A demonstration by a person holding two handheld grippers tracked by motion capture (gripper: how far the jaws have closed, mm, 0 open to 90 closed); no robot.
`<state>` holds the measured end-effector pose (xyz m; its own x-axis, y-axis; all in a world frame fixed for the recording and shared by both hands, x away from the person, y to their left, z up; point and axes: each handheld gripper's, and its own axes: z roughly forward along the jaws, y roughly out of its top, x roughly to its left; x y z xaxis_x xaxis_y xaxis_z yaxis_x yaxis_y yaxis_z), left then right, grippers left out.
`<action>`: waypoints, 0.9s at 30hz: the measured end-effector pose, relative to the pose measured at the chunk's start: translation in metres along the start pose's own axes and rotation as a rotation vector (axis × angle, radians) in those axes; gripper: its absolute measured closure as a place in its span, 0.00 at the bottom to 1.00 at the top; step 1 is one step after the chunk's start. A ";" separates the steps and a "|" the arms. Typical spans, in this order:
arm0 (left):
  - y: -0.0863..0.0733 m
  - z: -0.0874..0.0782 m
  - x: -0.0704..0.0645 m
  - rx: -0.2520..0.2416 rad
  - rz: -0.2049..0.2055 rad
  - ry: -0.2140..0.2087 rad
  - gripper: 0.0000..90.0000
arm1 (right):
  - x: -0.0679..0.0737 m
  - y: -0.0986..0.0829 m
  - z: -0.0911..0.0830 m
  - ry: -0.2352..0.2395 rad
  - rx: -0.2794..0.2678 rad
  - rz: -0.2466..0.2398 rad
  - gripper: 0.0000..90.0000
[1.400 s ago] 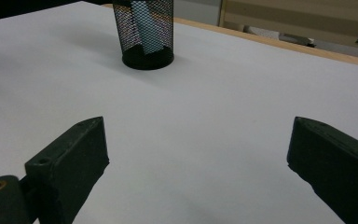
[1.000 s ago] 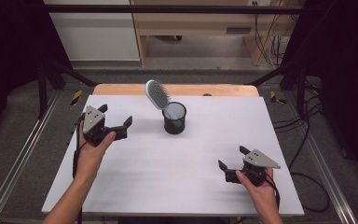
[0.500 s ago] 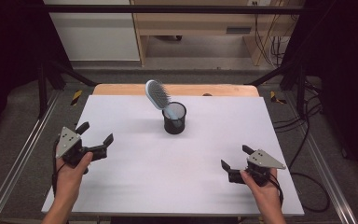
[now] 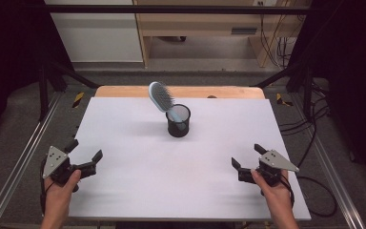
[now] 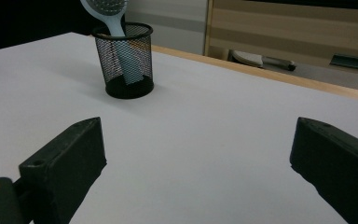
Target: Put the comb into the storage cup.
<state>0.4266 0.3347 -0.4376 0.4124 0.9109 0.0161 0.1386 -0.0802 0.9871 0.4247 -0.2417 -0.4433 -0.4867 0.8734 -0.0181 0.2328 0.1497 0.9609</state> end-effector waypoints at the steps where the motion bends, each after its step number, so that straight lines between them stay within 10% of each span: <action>1: -0.001 0.000 -0.002 0.000 0.004 -0.004 0.02 | -0.001 -0.001 -0.001 0.000 0.000 0.001 0.04; 16: -0.007 0.000 -0.032 0.000 0.010 -0.080 0.03 | -0.004 -0.024 -0.008 0.008 -0.034 -0.033 0.04; 27: -0.017 -0.007 -0.042 -0.001 -0.062 -0.104 0.03 | 0.005 -0.023 -0.007 0.087 -0.098 -0.061 0.05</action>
<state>0.4009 0.3010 -0.4539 0.4946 0.8669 -0.0616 0.1661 -0.0247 0.9858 0.4116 -0.2440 -0.4633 -0.5697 0.8199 -0.0571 0.1193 0.1512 0.9813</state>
